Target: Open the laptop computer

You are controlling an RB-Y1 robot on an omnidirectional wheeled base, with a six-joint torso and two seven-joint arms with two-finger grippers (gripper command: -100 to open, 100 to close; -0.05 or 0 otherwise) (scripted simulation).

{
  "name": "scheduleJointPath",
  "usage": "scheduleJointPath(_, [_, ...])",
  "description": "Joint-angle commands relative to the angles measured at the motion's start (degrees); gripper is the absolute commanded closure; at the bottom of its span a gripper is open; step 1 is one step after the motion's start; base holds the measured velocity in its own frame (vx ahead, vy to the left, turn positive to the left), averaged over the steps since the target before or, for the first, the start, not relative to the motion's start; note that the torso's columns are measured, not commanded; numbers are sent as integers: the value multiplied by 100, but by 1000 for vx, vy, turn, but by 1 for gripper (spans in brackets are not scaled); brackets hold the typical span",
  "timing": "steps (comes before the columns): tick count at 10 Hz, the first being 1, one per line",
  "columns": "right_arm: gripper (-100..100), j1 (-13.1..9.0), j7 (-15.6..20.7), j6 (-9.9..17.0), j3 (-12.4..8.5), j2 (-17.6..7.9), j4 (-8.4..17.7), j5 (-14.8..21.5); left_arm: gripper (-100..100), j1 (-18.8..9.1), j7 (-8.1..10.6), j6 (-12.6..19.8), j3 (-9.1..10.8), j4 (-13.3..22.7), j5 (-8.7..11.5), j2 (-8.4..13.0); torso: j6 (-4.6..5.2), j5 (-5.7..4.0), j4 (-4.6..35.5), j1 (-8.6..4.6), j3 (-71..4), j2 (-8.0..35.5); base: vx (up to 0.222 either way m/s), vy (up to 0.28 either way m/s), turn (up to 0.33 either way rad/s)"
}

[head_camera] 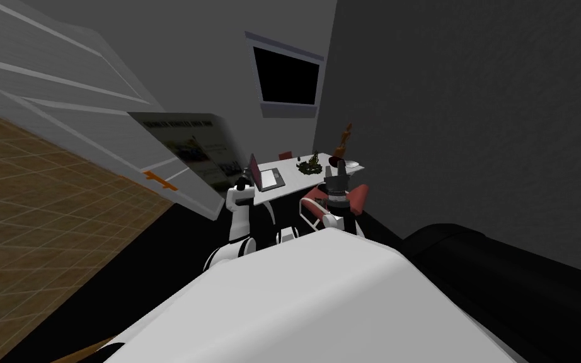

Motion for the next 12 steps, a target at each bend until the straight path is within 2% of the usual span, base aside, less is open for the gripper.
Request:
scheduleJointPath(1, [0, 1, 0, 0, 0, 0, 0, 0, -100, -343, 221, -174, 318, 379, -335, 21, -11, 1, -6, -2, -4, -8, -55, 19, -184])
scheduleJointPath(3, [0, 0, 0, 0, 0, 0, 0, 0, -100, -381, 221, -174, 358, 605, -394, 21, 3, 1, 2, 4, 3, 5, -47, 26, -68])
scheduleJointPath(4, [0, 1, 0, 0, 0, 0, 0, 0, -100, -666, 402, -312, 634, 842, -672, 16, 1, 0, -4, -3, -2, -3, -62, 16, -204])
scheduleJointPath(5, [0, 0, 0, 0, 1, 0, 0, 0, -100, -666, 402, -312, 639, 1003, -709, 16, 6, 0, -2, -3, 1, 4, -73, 21, -127])
scheduleJointPath(6, [0, 0, 0, 0, 0, 0, 0, 0, -100, -933, 584, -450, 890, 1200, -935, 12, 3, -1, 1, -1, 3, 5, -87, 38, -269])
scheduleJointPath(7, [0, -1, 0, 0, 0, 0, 0, 0, -100, -952, 584, -450, 920, 1401, -1025, 12, 10, -1, 4, 0, 4, 9, -77, 46, -107])
scheduleJointPath(8, [0, 0, 0, 0, 0, 0, 0, 0, -100, -1233, 766, -588, 1162, 1582, -1246, 8, 2, 0, 2, 2, 1, 2, -81, 40, -189])
scheduleJointPath(9, [0, 0, 0, 0, 0, 0, 0, 0, -100, -1237, 766, -588, 1201, 1789, -1341, 8, 9, -2, 2, -5, -1, 0, -73, 29, -125])
scheduleJointPath(10, [0, 0, 0, 0, 0, 0, 0, 0, -100, -1517, 948, -726, 1469, 1978, -1638, 3, 4, -3, 0, -8, -3, -4, -94, 29, -214])
scheduleJointPath(12, [0, 0, 0, 0, 0, 0, 0, 0, -100, -1522, 948, -726, 1482, 2198, -1656, 3, 5, -3, 2, -6, 0, 0, -62, 22, -54])
